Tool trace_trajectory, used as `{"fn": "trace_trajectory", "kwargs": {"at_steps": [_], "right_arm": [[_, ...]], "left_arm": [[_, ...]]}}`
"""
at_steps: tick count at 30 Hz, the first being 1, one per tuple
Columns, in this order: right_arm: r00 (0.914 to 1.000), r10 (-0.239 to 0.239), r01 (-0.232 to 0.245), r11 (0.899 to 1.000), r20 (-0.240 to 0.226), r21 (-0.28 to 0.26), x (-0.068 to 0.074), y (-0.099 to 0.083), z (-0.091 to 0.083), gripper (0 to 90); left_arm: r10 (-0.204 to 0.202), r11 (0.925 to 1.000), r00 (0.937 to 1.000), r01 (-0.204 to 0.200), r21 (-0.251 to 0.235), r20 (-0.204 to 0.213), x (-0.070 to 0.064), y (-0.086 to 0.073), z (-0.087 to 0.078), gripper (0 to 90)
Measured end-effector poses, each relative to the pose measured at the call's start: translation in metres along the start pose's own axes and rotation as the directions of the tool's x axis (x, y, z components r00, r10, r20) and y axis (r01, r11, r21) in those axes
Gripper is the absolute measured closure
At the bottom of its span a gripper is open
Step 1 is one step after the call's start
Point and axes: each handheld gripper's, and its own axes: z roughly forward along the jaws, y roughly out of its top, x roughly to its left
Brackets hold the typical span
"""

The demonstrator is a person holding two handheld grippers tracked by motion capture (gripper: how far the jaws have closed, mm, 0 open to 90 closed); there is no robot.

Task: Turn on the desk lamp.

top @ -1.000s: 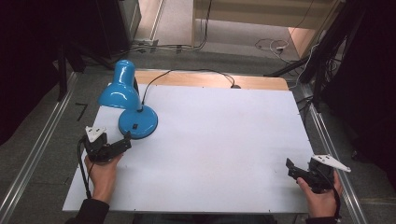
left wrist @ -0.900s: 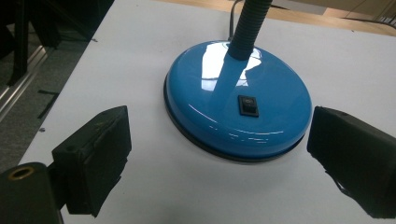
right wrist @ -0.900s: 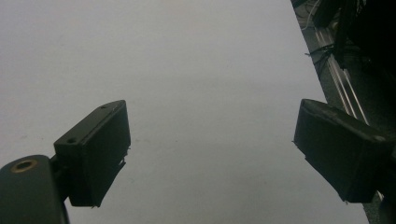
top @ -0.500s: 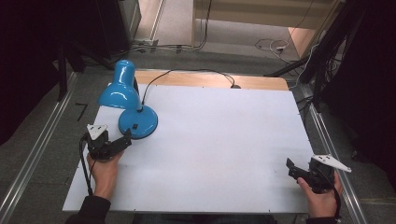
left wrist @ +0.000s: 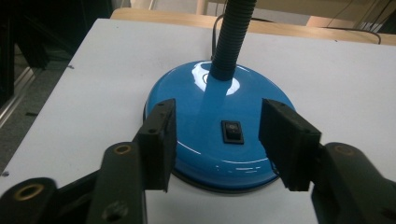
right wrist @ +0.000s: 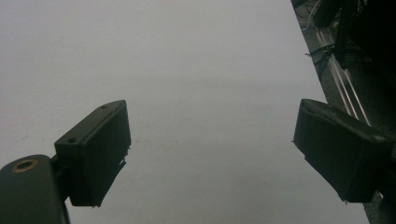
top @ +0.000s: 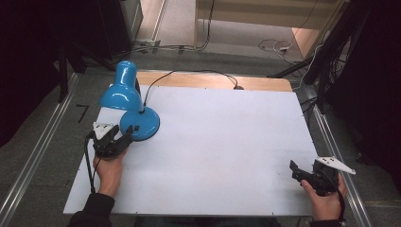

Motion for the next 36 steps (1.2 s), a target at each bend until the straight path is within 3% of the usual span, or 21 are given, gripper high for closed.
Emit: {"fn": "trace_trajectory", "kwargs": {"at_steps": [2,3,6,10,15,36], "right_arm": [[1.0,0.002,-0.002,1.0,-0.001,0.0,0.0,0.0,0.0,10.0],[1.0,0.002,-0.002,1.0,-0.001,0.0,0.0,0.0,0.0,10.0],[1.0,0.002,-0.002,1.0,0.0,-0.001,0.0,0.0,0.0,10.0],[1.0,0.002,-0.002,1.0,0.0,0.0,0.0,0.0,0.0,10.0],[1.0,0.001,-0.001,1.0,0.001,0.0,-0.001,0.0,0.0,10.0],[1.0,0.001,-0.001,1.0,0.001,0.005,-0.001,0.0,0.001,10.0]], "left_arm": [[0.012,0.9999,0.9999,-0.012,-0.002,-0.006,-0.001,0.001,0.002,56.6],[0.013,0.9999,0.9999,-0.013,-0.002,-0.006,-0.001,0.001,0.003,56.6],[0.01,0.9999,0.9998,-0.01,0.005,0.015,-0.001,0.002,0.006,68.3],[0.023,0.9996,0.9997,-0.023,0.013,0.003,-0.002,0.002,0.01,76.5],[0.002,0.9997,1.0,-0.002,0.024,0.004,0.0,0.002,0.015,89.6],[-0.025,0.9981,0.9995,0.024,0.057,0.018,-0.003,0.004,0.028,90.0]]}}
